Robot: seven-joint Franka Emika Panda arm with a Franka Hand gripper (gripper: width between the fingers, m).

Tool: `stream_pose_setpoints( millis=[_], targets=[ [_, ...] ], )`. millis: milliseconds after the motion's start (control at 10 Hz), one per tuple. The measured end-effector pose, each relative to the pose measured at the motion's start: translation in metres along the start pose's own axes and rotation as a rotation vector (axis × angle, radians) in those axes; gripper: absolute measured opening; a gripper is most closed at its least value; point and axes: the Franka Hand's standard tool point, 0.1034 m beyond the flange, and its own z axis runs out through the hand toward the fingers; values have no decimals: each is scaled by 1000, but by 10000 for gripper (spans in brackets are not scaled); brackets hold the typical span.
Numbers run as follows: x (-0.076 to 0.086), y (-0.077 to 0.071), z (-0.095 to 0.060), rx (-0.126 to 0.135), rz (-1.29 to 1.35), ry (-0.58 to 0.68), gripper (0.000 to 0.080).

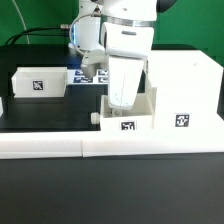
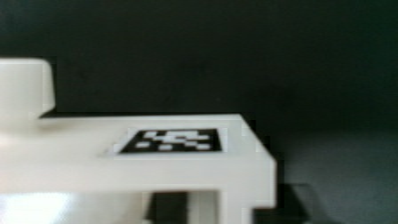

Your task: Assemble drawer

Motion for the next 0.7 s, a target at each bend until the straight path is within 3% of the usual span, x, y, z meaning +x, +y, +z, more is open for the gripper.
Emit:
stream_pose_setpoints(
  millis=[100,200,300,700],
  targets=[
    [-1,0,0,1,1,-1,280],
    [-1,0,-1,2,1,-1,464],
    [-1,0,-2,5,2,-3,583],
    [-9,4,-30,24,11,-22,645]
  ],
)
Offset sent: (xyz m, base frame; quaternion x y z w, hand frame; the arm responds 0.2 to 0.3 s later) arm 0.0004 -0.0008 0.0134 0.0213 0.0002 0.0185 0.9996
